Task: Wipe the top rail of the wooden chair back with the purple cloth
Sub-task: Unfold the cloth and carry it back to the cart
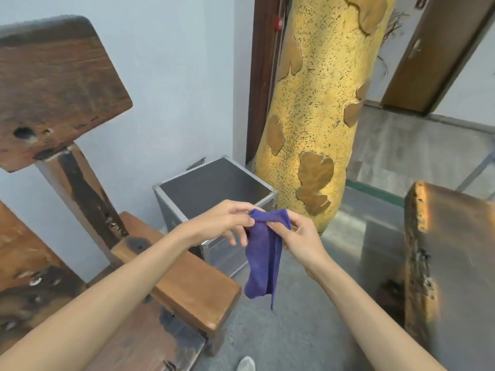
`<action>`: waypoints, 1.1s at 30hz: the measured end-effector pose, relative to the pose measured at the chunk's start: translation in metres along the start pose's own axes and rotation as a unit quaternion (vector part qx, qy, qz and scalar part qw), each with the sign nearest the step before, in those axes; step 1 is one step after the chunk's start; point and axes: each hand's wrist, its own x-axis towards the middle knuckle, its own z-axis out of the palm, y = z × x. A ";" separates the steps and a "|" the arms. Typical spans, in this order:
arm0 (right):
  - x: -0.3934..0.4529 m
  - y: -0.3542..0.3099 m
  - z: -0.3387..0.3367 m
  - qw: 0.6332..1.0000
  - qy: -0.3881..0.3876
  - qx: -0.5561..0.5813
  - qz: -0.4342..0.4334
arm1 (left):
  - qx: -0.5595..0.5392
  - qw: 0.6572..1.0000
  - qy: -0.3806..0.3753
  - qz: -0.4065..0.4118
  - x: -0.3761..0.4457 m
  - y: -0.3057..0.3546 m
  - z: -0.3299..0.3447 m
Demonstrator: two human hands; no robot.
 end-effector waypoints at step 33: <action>0.178 0.181 -0.500 0.897 0.403 0.048 0.175 | -0.045 0.992 0.108 0.051 0.604 0.038 0.118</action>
